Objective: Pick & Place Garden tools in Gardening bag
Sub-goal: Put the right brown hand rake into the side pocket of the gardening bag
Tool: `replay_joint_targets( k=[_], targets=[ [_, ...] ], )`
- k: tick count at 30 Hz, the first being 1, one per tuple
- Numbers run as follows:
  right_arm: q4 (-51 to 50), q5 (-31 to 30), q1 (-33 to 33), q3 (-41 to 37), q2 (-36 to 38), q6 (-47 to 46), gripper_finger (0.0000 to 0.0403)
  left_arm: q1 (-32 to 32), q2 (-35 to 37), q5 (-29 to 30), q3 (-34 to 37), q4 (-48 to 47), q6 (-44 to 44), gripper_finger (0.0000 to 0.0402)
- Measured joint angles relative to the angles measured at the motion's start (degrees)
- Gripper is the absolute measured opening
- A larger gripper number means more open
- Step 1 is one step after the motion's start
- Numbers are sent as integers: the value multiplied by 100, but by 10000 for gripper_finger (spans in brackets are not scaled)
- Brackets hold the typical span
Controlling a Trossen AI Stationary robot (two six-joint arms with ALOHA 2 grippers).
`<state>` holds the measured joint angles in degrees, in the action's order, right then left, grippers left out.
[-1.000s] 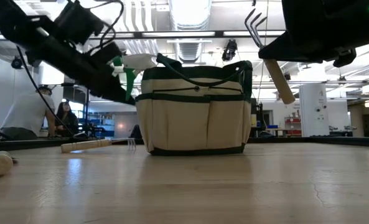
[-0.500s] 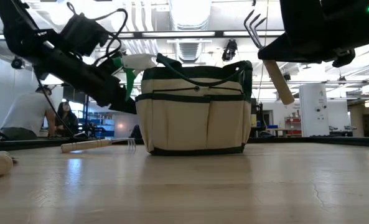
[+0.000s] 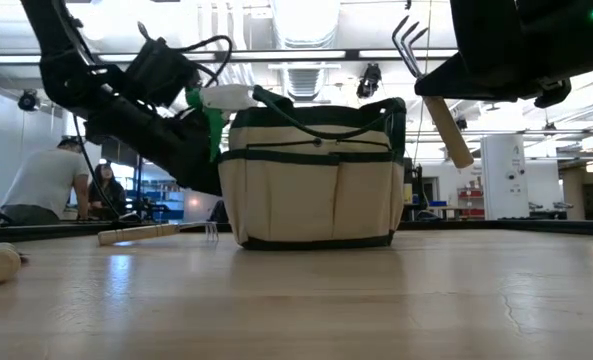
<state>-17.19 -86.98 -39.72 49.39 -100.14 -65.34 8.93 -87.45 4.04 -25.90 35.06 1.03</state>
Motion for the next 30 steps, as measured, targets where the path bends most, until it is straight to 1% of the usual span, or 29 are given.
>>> replay_joint_targets(
  k=[6, 10, 14, 19, 25, 30],
  targets=[
    [0, 0, 0, 0, 0, -3, 48, 0, -247, -201, -111, 3, -127, 167],
    [2, 2, 0, 0, 0, 0, 48, -18, -255, -436, -111, -21, -354, 167],
    [0, 4, 0, 0, 0, 0, 48, -87, -255, -799, -111, -27, -596, 167],
    [-2, 4, 0, 0, 0, 0, 48, -222, -255, -960, -111, -14, -765, 167],
    [-16, 9, 0, 0, 6, 173, 48, -372, -255, -1232, -118, -4, -1018, 167],
    [-23, 56, -4, 0, 122, 431, 48, -513, -255, -1349, -119, 6, -1198, 167]
  ],
)
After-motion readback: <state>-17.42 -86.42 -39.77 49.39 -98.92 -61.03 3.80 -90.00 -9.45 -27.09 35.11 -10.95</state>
